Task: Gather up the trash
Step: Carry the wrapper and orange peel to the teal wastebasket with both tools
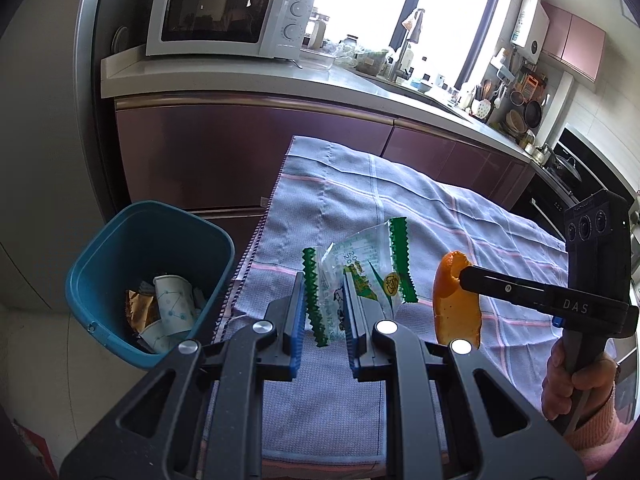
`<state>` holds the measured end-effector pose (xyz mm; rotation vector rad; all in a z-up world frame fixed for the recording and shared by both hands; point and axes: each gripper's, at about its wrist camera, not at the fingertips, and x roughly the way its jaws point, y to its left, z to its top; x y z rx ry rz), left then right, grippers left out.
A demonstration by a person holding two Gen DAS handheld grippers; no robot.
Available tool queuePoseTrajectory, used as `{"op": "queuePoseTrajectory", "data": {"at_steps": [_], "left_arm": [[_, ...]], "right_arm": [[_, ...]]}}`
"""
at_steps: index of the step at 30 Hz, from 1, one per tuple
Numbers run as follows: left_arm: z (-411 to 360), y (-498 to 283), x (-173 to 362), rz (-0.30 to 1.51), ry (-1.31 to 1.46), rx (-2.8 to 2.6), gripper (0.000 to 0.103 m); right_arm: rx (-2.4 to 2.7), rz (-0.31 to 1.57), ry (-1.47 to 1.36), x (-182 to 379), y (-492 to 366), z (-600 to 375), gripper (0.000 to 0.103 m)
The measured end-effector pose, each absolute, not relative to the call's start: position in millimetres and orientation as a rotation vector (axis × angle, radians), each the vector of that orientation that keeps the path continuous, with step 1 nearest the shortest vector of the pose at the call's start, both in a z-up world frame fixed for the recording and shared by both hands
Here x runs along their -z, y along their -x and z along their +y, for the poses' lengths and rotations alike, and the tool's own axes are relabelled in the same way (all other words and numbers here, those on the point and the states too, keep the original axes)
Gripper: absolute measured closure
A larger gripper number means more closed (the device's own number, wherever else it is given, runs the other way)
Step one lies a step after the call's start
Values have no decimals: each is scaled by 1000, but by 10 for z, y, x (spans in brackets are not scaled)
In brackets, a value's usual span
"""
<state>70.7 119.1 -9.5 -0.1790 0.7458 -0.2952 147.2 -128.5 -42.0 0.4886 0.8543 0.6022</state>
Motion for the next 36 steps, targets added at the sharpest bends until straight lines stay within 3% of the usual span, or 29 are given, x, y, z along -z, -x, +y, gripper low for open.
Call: {"op": "queuePoseTrajectory", "data": {"at_steps": [36], "left_arm": [[1906,-668,30,708,205,118,85]], "right_arm": [[-730,897,-458,325,-1899,-613,98]]}}
